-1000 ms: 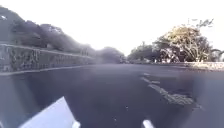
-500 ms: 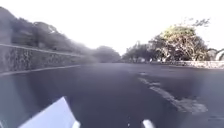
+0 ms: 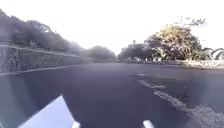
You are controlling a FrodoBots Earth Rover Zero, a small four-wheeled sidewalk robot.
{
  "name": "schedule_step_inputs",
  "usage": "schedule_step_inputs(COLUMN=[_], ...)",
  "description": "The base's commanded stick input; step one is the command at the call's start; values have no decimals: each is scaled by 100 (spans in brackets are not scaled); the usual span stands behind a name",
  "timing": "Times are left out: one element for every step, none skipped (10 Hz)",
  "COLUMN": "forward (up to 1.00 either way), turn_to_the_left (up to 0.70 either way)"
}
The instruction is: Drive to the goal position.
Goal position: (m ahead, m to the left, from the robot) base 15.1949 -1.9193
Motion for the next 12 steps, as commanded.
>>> schedule_step_inputs(forward=[85,85,85,85,85,85,85,85,85,85,85,85], turn_to_the_left=[0,0,0,0,0,-31,-25,-18,0,0,0,0])
